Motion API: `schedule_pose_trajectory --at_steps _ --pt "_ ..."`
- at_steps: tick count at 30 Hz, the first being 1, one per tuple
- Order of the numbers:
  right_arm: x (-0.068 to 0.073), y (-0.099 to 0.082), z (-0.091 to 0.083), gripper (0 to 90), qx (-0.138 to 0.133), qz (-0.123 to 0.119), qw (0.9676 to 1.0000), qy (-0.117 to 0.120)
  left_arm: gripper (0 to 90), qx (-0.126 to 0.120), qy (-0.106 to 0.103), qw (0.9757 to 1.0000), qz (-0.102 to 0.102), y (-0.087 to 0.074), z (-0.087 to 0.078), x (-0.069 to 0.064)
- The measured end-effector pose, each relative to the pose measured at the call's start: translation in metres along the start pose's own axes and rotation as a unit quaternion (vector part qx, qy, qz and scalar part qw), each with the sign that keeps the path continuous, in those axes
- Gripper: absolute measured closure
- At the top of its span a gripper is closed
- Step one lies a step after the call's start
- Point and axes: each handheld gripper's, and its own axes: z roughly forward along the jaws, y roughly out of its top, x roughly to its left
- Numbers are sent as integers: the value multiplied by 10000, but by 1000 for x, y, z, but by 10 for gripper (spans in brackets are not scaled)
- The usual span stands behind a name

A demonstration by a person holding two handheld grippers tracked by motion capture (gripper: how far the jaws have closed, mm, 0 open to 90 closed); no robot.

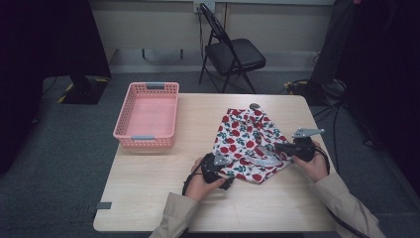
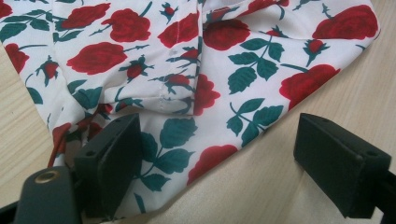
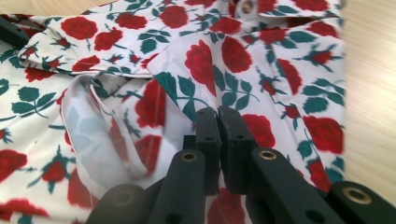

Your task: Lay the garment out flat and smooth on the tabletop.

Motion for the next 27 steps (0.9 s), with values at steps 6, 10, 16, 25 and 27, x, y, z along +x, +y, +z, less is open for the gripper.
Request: schedule_pose_trajectory --at_steps 6,10,16,25,27 --pt "-14 -12 -16 873 -12 149 9998 -106 151 0 2 10000 -3 0 0 0" --pt "-19 -22 -21 855 36 190 9997 -155 151 0 1 10000 0 0 0 0" --pt "-11 -30 -17 728 89 86 9999 -101 151 -1 1 10000 -1 0 0 0" --pt "12 -13 3 647 -3 -189 9998 95 151 -1 3 10000 -4 0 0 0" --pt "16 -10 11 648 28 -246 9995 176 151 0 5 10000 -2 0 0 0"
